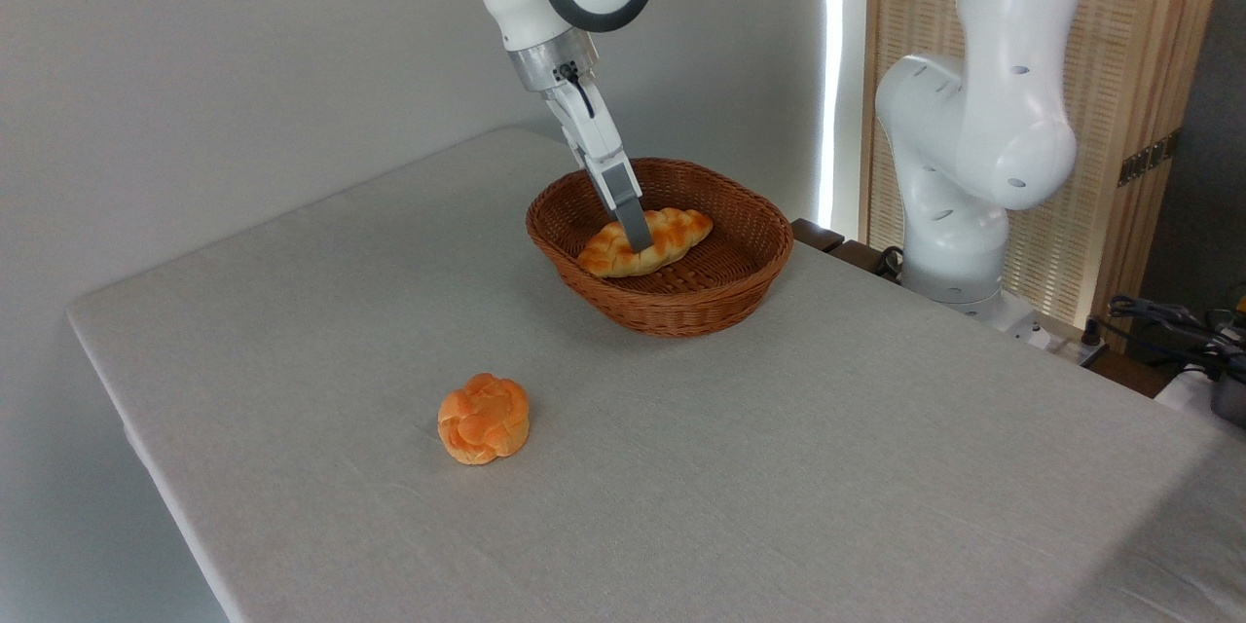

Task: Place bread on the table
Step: 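Lower the gripper onto the braided roll and close on it, then lift the braided roll out of the basket and carry it beside the bun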

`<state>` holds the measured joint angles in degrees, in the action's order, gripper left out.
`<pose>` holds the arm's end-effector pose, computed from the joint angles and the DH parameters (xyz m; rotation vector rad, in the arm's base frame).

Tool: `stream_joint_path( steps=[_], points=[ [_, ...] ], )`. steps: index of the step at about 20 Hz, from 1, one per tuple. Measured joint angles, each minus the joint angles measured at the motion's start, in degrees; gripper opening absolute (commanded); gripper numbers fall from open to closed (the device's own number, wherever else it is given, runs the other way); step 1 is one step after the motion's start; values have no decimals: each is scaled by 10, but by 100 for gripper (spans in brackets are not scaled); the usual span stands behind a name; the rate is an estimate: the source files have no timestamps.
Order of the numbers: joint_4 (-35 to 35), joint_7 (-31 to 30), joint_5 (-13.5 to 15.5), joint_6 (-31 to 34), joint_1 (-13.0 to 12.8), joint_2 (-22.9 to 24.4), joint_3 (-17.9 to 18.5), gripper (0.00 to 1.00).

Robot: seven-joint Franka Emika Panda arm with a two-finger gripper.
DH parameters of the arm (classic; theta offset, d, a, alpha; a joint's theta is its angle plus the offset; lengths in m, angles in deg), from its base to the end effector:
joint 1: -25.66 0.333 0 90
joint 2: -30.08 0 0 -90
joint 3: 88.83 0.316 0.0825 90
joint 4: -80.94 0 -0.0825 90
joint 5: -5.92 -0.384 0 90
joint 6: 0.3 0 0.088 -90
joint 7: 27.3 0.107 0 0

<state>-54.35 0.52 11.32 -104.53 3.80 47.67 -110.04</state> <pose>0.3028 -0.2975 0.4198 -2.5537 1.6962 0.3815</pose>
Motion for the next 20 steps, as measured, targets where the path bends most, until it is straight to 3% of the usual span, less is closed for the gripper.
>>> stream_joint_path(
  steps=[3,8,20],
  points=[
    [-1,0,-1,0,0,-1,-3,54],
    [-1,0,-2,-6,0,-10,-4,36],
    [-1,0,-7,-10,0,-16,-4,30]
  ],
)
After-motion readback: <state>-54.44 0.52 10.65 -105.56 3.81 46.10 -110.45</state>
